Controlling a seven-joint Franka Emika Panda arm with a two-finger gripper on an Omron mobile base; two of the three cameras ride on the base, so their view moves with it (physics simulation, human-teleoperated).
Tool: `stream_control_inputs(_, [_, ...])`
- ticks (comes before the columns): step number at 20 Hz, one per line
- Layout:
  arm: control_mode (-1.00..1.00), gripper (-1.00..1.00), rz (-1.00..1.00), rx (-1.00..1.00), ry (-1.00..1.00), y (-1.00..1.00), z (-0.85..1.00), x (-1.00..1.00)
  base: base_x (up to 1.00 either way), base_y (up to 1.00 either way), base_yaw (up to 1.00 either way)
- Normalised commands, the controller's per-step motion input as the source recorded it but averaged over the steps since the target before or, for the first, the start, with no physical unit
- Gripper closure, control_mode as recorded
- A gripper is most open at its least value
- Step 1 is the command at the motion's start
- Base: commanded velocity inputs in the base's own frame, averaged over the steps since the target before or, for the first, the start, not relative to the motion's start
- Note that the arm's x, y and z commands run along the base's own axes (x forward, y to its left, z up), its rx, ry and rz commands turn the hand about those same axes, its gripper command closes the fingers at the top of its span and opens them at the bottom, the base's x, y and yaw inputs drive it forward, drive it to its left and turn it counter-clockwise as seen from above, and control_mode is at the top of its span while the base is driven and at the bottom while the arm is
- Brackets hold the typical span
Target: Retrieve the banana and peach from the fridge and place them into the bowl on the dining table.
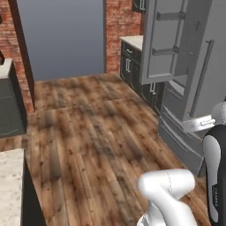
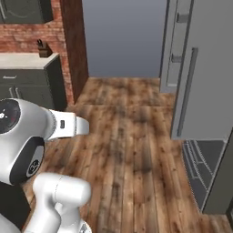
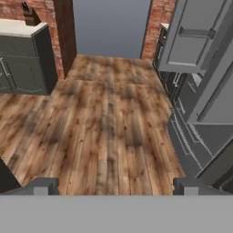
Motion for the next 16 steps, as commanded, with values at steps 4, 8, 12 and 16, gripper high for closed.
stream_control_inputs(4, [1.00, -1.00, 0.00, 0.00, 0.00, 0.00, 0.00, 0.00, 1.00, 0.30, 0.16])
stream_control_inputs(8, [1.00, -1.00, 0.00, 0.00, 0.00, 0.00, 0.00, 0.00, 1.00, 0.11, 0.10])
stream_control_inputs(12, [1.00, -1.00, 0.00, 0.00, 0.00, 0.00, 0.00, 0.00, 1.00, 0.00, -0.07])
stream_control_inputs(16, [1.00, -1.00, 0.00, 0.00, 0.00, 0.00, 0.00, 0.00, 0.81, 0.00, -0.26])
